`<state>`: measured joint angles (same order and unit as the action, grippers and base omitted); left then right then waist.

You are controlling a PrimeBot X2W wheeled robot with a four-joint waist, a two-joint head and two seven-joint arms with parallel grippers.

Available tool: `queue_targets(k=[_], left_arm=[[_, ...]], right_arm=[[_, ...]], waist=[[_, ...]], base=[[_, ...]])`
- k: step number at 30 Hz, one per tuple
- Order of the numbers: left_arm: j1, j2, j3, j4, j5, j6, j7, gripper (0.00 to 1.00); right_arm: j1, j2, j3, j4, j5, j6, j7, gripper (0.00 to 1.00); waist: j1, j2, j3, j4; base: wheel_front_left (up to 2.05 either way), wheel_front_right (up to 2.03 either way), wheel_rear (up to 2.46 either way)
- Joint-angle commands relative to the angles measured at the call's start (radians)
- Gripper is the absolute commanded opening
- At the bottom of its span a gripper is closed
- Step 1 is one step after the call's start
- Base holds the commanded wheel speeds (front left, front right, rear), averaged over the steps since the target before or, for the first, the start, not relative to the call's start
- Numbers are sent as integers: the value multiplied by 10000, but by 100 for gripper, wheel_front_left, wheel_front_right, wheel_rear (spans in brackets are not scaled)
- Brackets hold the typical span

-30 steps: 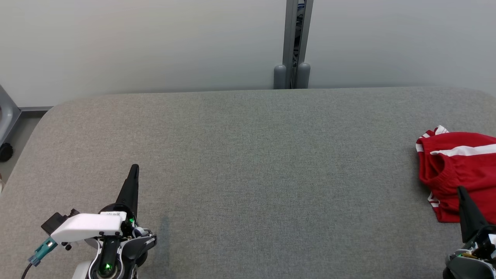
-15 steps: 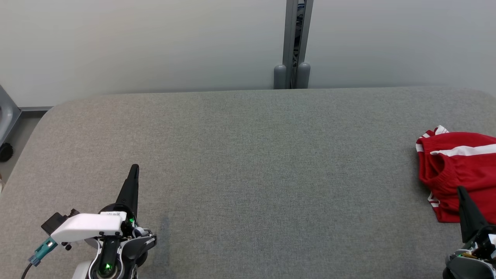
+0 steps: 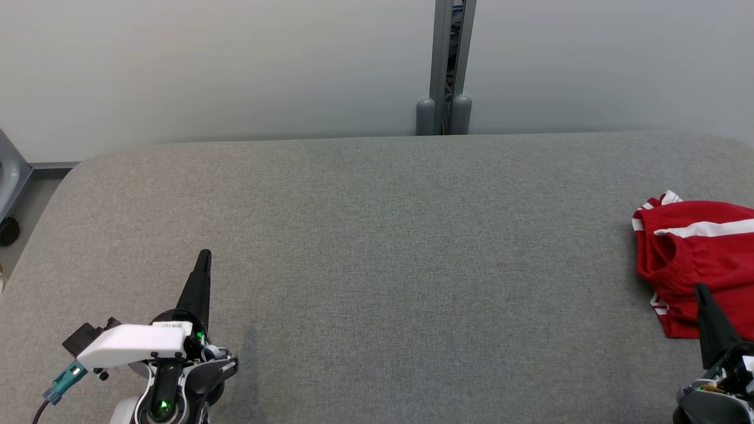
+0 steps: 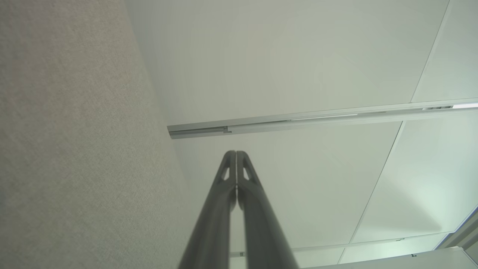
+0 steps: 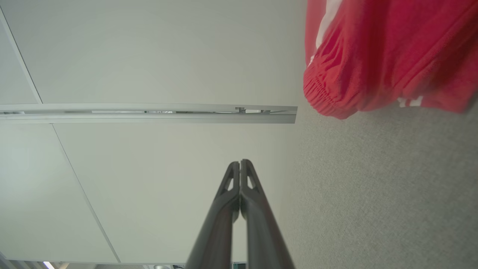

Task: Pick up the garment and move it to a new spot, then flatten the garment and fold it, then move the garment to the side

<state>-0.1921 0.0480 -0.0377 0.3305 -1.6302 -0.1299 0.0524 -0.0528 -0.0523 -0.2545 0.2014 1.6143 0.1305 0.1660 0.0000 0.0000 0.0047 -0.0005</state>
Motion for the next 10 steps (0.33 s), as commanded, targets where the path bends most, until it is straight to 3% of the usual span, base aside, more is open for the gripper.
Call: queue_targets(k=[1,10], left_arm=[[-131,44,14,-9,-49,-31,28,0],[-131,44,14,-9,-48,-31,27,0]], right_arm=[[-109,-28,-48,-31,-38,4,62,0],[-111,-24,-54,-31,-45,4,65,0]], waist=[[0,0,0,0],[0,0,0,0]], base=[[0,0,0],[0,0,0]])
